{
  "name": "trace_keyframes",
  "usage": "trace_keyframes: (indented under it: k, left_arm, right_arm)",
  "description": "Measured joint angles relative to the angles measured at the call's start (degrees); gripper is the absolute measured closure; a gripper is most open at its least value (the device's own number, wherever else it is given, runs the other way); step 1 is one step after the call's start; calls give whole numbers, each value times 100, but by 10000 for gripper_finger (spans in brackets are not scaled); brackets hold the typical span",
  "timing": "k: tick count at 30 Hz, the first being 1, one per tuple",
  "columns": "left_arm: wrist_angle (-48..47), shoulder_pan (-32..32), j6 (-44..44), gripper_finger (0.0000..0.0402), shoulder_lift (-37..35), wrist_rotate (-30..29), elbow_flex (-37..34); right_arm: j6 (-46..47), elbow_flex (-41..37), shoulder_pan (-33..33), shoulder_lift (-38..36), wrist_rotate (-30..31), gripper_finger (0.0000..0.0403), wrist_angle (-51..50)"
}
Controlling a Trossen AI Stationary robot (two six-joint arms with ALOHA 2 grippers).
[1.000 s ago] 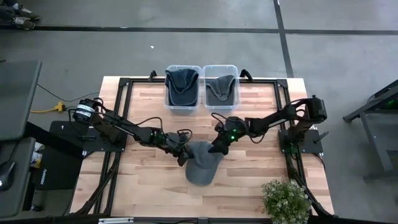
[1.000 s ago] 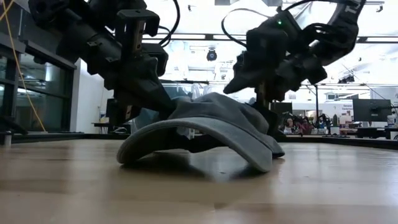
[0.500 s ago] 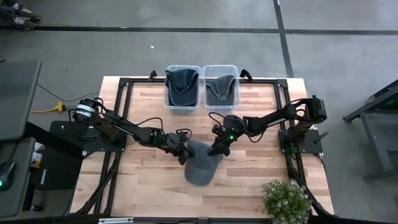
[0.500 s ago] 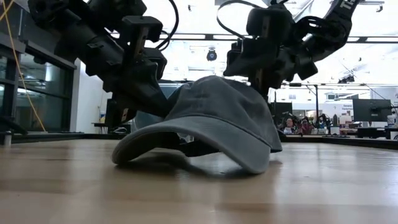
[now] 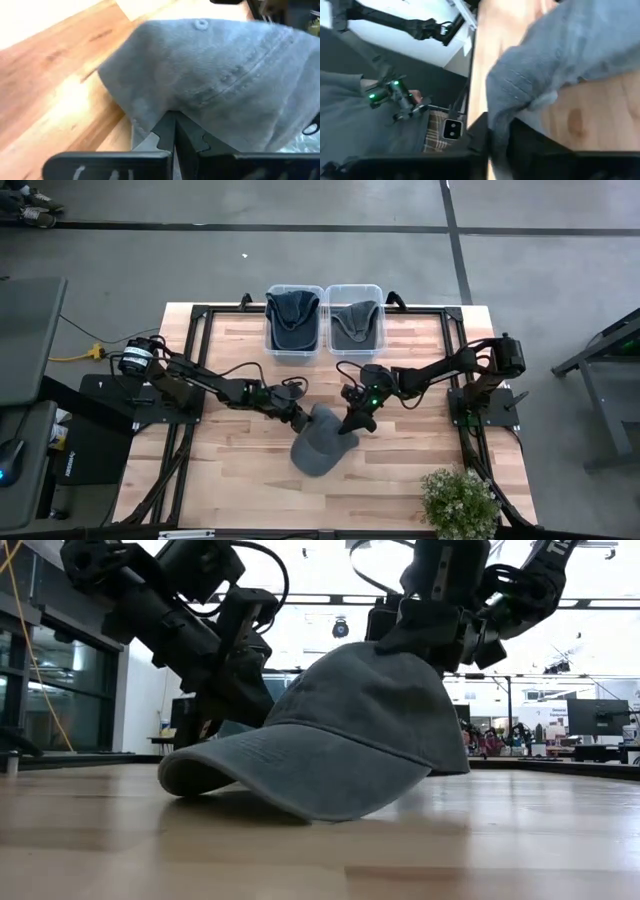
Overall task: Pick and place caps into container
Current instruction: Put the gray cap into the right transparent container
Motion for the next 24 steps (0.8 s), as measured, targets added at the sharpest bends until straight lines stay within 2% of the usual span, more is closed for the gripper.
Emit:
trace_keyframes:
  k: [3,10,13,20,24]
  left_arm:
    - [-2,25,0,401,0,-28,0]
    - [-15,22,49,402,0,50,0]
    - [43,24,154,402,0,228,0]
    - [630,24,375,401,-2,428,0]
    - [793,24,699,401,-4,427,166]
  right_arm:
    - [-18,0,0,-1,-154,392,276]
    - [-42,4,15,-341,-103,397,417]
    - [-171,8,34,-721,27,398,62]
    - [-738,11,189,-1853,986,400,-1691]
    - [-780,11,330,-2464,1661,401,-2302]
